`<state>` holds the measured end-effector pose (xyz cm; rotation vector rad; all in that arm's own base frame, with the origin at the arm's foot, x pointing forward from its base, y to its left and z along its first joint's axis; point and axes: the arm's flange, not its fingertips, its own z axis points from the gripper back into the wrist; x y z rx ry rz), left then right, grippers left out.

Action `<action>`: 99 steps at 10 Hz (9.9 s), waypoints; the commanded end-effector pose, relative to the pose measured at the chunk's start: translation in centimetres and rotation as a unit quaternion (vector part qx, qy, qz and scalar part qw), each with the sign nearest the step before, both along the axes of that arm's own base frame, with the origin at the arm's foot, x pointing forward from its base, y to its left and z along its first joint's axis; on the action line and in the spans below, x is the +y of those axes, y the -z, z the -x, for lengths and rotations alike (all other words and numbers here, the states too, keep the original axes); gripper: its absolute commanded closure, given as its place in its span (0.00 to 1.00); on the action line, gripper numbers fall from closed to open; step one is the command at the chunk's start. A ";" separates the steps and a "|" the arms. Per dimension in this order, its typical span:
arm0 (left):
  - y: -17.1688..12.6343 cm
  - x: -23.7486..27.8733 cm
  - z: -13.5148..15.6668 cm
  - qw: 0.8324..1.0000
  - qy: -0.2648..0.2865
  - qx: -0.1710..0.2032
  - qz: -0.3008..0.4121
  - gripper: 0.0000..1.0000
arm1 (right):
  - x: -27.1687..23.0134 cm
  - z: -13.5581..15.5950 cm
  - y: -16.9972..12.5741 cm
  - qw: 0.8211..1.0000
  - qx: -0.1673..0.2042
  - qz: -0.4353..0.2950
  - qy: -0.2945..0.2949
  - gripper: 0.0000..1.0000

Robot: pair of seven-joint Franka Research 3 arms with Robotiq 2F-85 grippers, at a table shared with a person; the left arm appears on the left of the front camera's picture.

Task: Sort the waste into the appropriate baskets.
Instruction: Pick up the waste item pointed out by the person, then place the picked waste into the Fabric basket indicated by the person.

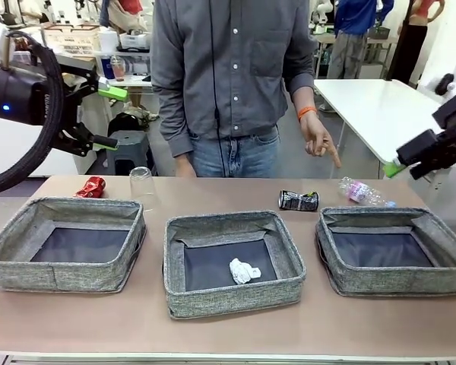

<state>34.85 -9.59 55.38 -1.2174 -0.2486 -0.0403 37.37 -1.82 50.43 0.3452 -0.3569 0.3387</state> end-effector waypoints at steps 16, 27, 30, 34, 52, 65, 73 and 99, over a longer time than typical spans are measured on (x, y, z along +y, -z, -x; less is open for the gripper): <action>0.3 -0.2 0.0 1.000 -0.003 -0.013 0.011 0.00 | -7.8 -21.7 8.3 0.975 0.028 0.136 -0.175 0.00; 0.3 -0.2 0.0 1.000 -0.003 -0.013 0.011 0.00 | -4.5 -30.8 18.8 0.976 0.062 0.074 -0.194 0.00; 0.3 -0.2 0.0 1.000 -0.003 -0.013 0.011 0.00 | -4.2 -30.9 19.4 0.976 0.072 0.076 -0.192 0.00; 0.3 -0.2 0.0 1.000 -0.003 -0.013 0.011 0.00 | -4.1 -30.9 19.4 0.975 0.093 0.078 -0.188 0.44; 0.3 -0.2 0.0 1.000 -0.003 -0.013 0.011 0.00 | -1.3 -18.7 0.1 0.982 0.082 0.017 0.170 1.00; 0.3 -0.2 0.0 1.000 -0.003 -0.013 0.011 0.00 | 10.6 -16.4 -6.7 0.955 0.116 -0.028 0.270 0.78; 0.3 -0.2 0.0 1.000 -0.003 -0.013 0.011 0.00 | 37.4 -11.8 -15.5 0.929 0.250 0.193 0.192 0.78; 0.3 -0.2 0.0 1.000 -0.003 -0.013 0.011 0.00 | 37.8 -6.4 -21.2 0.939 0.185 0.227 0.180 0.78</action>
